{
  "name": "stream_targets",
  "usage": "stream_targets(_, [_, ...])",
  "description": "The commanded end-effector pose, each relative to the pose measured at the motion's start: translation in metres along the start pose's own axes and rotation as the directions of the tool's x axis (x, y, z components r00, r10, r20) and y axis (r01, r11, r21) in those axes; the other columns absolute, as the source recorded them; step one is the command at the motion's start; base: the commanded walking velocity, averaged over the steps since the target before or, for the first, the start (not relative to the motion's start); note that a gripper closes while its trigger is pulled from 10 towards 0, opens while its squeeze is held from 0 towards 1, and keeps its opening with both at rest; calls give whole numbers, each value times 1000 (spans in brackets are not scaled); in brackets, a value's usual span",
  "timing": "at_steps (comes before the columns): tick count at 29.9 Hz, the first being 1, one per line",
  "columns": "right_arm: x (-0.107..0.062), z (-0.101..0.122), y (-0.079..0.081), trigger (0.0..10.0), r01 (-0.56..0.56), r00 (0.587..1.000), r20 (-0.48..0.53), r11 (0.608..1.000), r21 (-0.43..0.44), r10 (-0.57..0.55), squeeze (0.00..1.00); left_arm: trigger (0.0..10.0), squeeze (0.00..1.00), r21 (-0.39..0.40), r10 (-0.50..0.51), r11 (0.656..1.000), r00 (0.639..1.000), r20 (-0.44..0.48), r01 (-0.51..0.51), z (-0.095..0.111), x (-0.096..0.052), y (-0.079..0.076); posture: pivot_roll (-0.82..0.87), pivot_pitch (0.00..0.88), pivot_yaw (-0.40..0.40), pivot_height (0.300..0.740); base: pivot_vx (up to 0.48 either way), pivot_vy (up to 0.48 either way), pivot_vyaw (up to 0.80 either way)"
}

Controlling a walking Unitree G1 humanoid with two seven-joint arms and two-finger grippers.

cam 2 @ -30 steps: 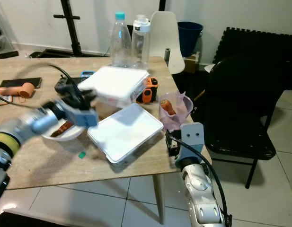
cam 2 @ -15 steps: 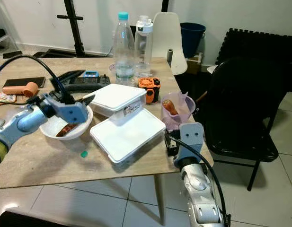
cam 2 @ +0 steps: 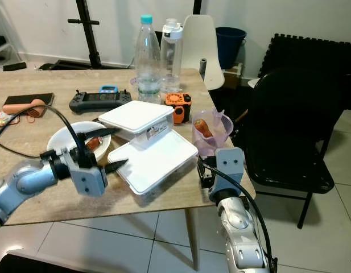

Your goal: Restocking fridge

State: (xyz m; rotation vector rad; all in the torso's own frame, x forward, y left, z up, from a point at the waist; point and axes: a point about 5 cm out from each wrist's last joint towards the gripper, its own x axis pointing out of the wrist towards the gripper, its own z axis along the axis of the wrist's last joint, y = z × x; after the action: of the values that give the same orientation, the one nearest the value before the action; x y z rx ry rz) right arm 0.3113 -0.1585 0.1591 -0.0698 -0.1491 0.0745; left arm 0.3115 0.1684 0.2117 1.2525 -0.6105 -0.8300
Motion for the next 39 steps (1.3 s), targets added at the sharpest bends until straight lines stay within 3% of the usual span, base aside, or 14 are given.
stream_targets(1, [-2,-4,0,10000,-2,1000,-21,1000,6,2,0,10000,0,6,-96,995,995,-12,96,1,-7,-10,-42,220,-13,736,0,0,0])
stream_targets(8, [0,-2,-1,10000,-4,1000,-17,1000,3,4,0,10000,0,51,-257,965,967,-9,257,4,-6,-35,-49,223,-15,736,0,0,0])
stream_targets(13, [-1,-2,-3,10000,1,1000,-18,1000,0,-1,0,10000,0,92,-337,936,941,-38,339,1,-7,-40,-54,228,-13,736,0,0,0])
stream_targets(20, [-2,-3,-3,10000,5,1000,-21,1000,0,-5,0,10000,0,112,-255,958,963,-92,264,-8,-1,-25,-46,228,-16,736,0,0,0])
stream_targets(24, [0,-2,0,10000,-5,1000,-18,1000,4,5,0,10000,0,153,-135,976,980,-146,157,-18,17,-14,-51,227,-20,736,0,0,0])
stream_targets(29, [1,-2,0,10000,-4,1000,-17,1000,5,4,0,10000,0,169,-149,969,973,-173,179,-22,21,-17,-50,228,-22,736,0,0,0])
stream_targets(30, [1,-2,0,10000,-4,1000,-18,1000,4,5,0,9176,0,170,-149,969,972,-183,181,-24,23,-19,-50,230,-23,736,0,0,0])
stream_targets(31, [1,-2,0,10000,-5,1000,-19,1000,4,5,0,6431,0,165,-146,970,972,-185,178,-25,25,-20,-54,231,-23,736,0,0,0])
stream_targets(32, [1,-2,-1,10000,-3,1000,-19,1000,4,3,0,1843,0,159,-148,971,973,-179,177,-25,28,-21,-57,232,-21,736,0,0,0])
stream_targets(33, [1,-2,-1,10000,-3,1000,-19,1000,4,3,0,1843,0,159,-148,971,973,-179,177,-25,28,-21,-57,232,-21,736,0,0,0])
stream_targets(34, [1,-2,-1,10000,-1,1000,-18,1000,4,1,0,0,0,153,-150,972,974,-170,177,-24,29,-21,-56,233,-20,736,0,0,0])
stream_targets(39, [0,-2,-2,10000,3,1000,-18,1000,3,-3,0,0,0,158,-154,971,976,-153,178,-23,29,-21,-55,233,-17,736,0,0,0])
